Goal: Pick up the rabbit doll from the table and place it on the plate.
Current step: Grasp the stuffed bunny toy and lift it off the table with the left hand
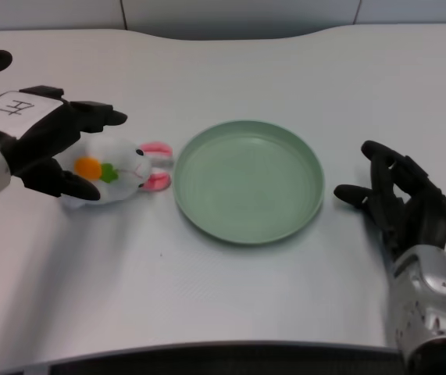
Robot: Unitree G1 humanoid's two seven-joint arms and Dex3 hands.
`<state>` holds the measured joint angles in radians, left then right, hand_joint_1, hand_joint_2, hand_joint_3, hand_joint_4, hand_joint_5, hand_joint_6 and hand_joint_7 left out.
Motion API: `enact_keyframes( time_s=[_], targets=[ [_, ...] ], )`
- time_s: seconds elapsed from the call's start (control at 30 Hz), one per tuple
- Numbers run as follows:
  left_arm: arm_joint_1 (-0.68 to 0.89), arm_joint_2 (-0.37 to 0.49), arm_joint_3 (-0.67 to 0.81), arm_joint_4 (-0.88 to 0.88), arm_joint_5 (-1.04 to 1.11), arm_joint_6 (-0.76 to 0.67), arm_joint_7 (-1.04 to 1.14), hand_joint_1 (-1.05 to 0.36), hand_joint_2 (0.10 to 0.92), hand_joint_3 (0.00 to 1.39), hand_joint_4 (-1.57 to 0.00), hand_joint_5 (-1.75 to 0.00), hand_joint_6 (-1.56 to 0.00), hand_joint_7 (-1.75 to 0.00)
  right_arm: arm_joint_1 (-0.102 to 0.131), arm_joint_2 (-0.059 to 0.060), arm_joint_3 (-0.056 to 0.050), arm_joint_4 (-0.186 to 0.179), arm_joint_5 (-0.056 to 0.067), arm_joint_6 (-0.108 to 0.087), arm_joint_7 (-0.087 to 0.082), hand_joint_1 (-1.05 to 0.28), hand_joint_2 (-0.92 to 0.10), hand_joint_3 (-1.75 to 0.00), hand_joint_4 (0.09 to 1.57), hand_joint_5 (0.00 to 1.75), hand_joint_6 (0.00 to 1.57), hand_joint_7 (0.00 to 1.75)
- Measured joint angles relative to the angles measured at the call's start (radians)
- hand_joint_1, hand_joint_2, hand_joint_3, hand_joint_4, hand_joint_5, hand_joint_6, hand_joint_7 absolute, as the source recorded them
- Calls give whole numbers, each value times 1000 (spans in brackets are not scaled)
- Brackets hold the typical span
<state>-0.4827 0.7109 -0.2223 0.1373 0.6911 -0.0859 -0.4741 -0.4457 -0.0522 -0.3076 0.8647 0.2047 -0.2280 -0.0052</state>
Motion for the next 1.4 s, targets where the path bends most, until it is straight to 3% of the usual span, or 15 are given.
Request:
enact_keyframes(
  time_s=[0.23,0.43,1.07,1.4],
  targets=[
    [-116,-6,-96,103,69,25,-67,-999,896,10,1,1,-63,-4,-3,-6,-5,9,0,-2,8,-314,-921,-302,735,999,707,476],
    [-165,-24,-157,197,117,13,-58,-1025,906,9,-22,-12,-84,-13,-3,-8,-6,19,0,-17,18,-323,-921,-308,732,990,705,473],
    [-290,-137,-325,615,233,-75,232,-993,891,2,-126,-83,-181,-37,-4,-8,-6,16,1,-16,13,-305,-921,-332,720,1000,690,446],
    [-347,-145,-404,755,308,-117,435,-963,903,2,-182,-117,-215,-24,-4,-7,-8,15,1,-14,12,-312,-921,-315,737,1015,687,429]
  ],
)
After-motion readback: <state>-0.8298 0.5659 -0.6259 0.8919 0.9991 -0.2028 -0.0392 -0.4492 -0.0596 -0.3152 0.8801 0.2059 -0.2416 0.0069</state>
